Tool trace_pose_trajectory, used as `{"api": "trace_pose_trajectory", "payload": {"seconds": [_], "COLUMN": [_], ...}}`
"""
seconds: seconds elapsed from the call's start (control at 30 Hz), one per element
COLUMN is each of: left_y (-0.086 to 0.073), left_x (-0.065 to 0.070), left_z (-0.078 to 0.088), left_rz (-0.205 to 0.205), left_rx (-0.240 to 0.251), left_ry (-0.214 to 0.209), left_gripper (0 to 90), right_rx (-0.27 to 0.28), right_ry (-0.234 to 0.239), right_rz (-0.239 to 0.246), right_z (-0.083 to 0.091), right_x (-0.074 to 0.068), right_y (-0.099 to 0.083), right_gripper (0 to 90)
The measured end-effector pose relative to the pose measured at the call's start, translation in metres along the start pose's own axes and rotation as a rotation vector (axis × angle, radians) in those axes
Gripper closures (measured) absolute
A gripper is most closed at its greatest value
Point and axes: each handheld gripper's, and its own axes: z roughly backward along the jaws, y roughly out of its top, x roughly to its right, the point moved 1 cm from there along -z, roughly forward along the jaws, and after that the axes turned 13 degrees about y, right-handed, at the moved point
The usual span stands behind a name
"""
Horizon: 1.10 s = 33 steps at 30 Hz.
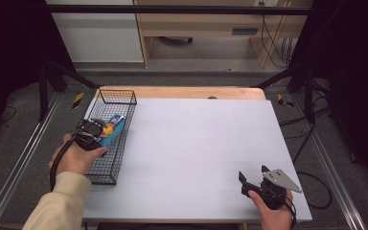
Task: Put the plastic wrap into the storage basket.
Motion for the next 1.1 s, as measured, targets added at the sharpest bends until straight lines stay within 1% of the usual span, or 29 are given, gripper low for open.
{"api": "trace_pose_trajectory", "payload": {"seconds": [0.1,0.17,0.2,0.33,0.4,0.43,0.47,0.5,0.6,0.67,0.77,0.8,0.87,0.93,1.0,1.07,1.1], "left_y": [0.001,0.002,0.002,0.003,0.004,0.004,0.005,0.005,0.005,0.005,0.006,0.006,0.003,-0.001,-0.004,-0.009,-0.011], "left_x": [0.000,0.001,0.002,0.006,0.008,0.009,0.011,0.012,0.012,0.015,0.017,0.016,0.016,0.012,0.008,0.006,0.006], "left_z": [-0.001,-0.002,-0.003,-0.003,-0.003,-0.003,-0.003,-0.004,-0.003,-0.004,-0.004,-0.003,0.001,0.009,0.019,0.030,0.036], "left_rz": [-0.013,-0.023,-0.024,-0.052,-0.078,-0.082,-0.098,-0.098,-0.103,-0.105,-0.125,-0.130,-0.105,-0.081,-0.051,-0.024,-0.014], "left_rx": [-0.012,-0.017,-0.017,-0.030,-0.044,-0.044,-0.051,-0.053,-0.053,-0.052,-0.041,-0.029,-0.013,0.024,0.076,0.141,0.181], "left_ry": [0.002,0.012,0.019,0.050,0.066,0.075,0.086,0.091,0.095,0.106,0.124,0.130,0.133,0.127,0.125,0.125,0.125], "left_gripper": [32.1,32.1,32.1,32.1,32.0,32.0,32.0,32.0,32.0,32.0,31.7,31.6,29.8,26.3,21.1,16.9,14.8], "right_rx": [-0.002,-0.004,-0.004,-0.004,-0.004,-0.004,-0.006,-0.007,-0.006,-0.008,-0.008,-0.009,-0.009,-0.008,-0.008,-0.006,-0.005], "right_ry": [0.003,0.003,0.003,0.004,0.004,0.005,0.008,0.009,0.008,0.009,0.010,0.013,0.014,0.013,0.013,0.010,0.009], "right_rz": [0.003,0.005,0.003,0.005,0.005,0.007,0.005,0.005,0.007,0.004,0.005,0.004,0.005,0.004,0.009,0.005,0.000], "right_z": [-0.001,-0.001,-0.001,-0.001,-0.001,-0.001,-0.001,-0.001,-0.001,-0.001,-0.002,-0.002,-0.002,-0.001,-0.001,-0.001,0.000], "right_x": [0.000,0.000,0.000,0.000,-0.001,-0.001,-0.001,-0.001,-0.001,-0.001,-0.001,-0.001,-0.001,-0.001,0.000,0.000,0.000], "right_y": [0.000,0.000,0.000,0.000,0.000,0.000,0.000,0.000,0.000,0.000,0.000,0.000,0.000,0.000,-0.001,-0.001,-0.001], "right_gripper": [16.5,16.5,16.5,16.5,16.5,16.5,16.5,16.5,16.5,16.5,16.5,16.5,16.3,16.2,16.1,16.0,16.0]}}
